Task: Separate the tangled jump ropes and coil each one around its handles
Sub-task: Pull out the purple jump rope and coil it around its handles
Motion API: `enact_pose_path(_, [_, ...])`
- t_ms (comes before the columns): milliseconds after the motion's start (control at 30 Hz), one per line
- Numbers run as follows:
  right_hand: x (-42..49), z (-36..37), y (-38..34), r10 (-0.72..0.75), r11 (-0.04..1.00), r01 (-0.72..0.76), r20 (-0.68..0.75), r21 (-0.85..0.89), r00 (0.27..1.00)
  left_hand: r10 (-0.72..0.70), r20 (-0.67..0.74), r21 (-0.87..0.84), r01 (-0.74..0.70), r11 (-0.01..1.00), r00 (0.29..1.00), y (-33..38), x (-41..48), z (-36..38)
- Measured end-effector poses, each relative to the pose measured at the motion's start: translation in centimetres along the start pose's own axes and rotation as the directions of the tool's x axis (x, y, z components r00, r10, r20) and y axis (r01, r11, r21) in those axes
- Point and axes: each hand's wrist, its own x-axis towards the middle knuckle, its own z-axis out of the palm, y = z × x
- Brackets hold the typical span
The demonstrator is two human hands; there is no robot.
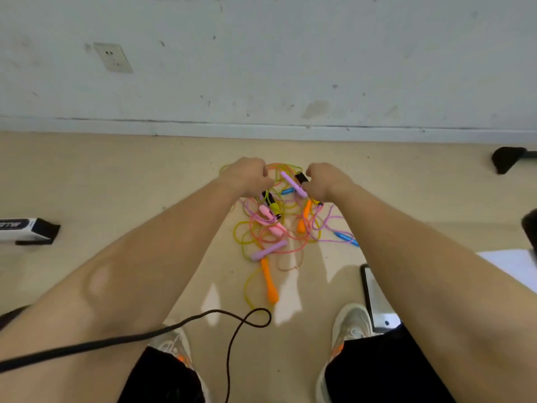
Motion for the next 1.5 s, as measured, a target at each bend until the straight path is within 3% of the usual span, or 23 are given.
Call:
enact_pose_path(367, [-2.6,12.7,1.5,0.039,0.998,-0.05,0.227,0.044,0.973,-0.035,0.248,-0.001,0.036,0.999,0.968,-4.1,-2.1,12.4])
enact_pose_path(500, [-1.1,17.5,2.2,0.025,0.997,-0.043,0.291,0.057,0.956,-0.009,0.291,-0.032,0.019,0.999,0.957,-5.3,-0.1,16.7])
enact_pose_path(733, [3.4,23.7,3.4,0.013,0.996,-0.045,0.396,0.072,0.918,-0.089,0.31,0.086,0.065,0.994,0.946,-8.8,5.1,24.5])
enact_pose_path(967, [7.6,26.0,3.1,-0.09,0.99,0.049,0.318,0.134,0.944,-0.092,0.334,0.094,0.064,0.994,0.938,-11.1,8.2,29.3])
enact_pose_path(1133, [7.6,23.5,1.0,-0.145,0.987,0.11,0.383,0.113,0.912,-0.026,0.403,0.051,0.006,0.999,0.915,-11.5,8.3,27.1])
enact_pose_path(1333, [6.6,17.8,-2.6,-0.211,0.972,0.117,0.529,0.205,0.822,0.072,0.357,-0.306,0.044,0.951,0.931,-10.4,6.8,17.7])
enact_pose_path(1433, [5.5,13.8,-3.6,-0.211,0.938,0.049,0.455,0.343,0.865,0.088,0.306,-0.415,0.049,0.908,0.948,-9.7,5.4,12.3])
enact_pose_path(1500, [4.2,10.6,-4.2,-0.206,0.88,0.011,0.361,0.475,0.909,0.126,0.263,-0.38,-0.017,0.925,0.956,-9.3,4.3,9.0])
